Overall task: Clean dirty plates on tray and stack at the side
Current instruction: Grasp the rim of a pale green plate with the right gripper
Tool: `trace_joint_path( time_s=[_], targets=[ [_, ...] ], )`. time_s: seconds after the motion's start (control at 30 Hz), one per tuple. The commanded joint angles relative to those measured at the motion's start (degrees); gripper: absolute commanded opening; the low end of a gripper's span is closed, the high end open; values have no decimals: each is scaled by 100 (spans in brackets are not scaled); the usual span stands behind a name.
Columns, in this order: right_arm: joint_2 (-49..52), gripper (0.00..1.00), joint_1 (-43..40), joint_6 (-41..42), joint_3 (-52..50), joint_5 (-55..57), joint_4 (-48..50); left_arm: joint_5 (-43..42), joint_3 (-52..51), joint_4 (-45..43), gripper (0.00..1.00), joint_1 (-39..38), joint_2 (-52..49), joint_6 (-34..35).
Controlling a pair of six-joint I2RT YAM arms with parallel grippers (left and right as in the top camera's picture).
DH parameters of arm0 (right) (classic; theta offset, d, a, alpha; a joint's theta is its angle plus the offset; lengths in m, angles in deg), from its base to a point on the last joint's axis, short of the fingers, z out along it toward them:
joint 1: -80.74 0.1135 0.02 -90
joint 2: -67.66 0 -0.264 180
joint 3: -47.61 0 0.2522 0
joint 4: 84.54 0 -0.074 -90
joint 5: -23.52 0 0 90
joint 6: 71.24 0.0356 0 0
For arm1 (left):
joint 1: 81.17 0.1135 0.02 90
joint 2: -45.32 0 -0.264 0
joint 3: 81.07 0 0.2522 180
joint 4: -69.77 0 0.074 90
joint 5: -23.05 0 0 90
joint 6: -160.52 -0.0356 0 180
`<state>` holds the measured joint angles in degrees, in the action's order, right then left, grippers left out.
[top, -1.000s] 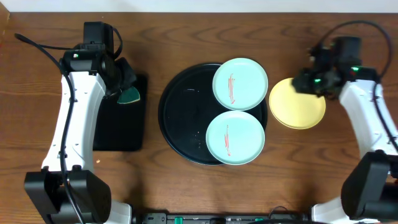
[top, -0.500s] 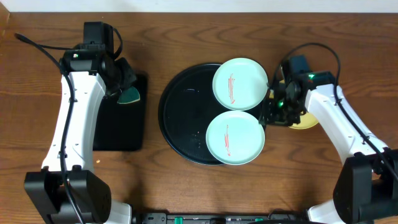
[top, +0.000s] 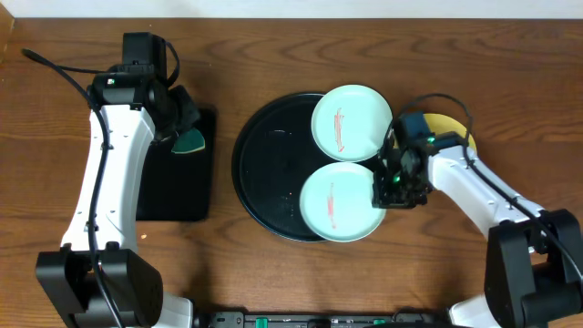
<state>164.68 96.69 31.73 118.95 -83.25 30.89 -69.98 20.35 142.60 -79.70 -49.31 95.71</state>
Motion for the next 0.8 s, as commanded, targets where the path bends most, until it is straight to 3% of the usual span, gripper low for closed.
trace_joint_path(
  time_s=[0.0,0.03,0.37,0.77],
  targets=[
    [-26,8,76,-20,-13,22,105,52,-24,44,8,-7,11,-125],
    [-26,2,76,-20,2,20,114,55,-24,48,7,-7,11,-125],
    [-26,1,549,-17,787,-431,216,52,-24,94,8,-52,11,-122],
    [584,1,1467,782,1040,284,1773,55,-24,85,7,-363,11,-120]
  ],
)
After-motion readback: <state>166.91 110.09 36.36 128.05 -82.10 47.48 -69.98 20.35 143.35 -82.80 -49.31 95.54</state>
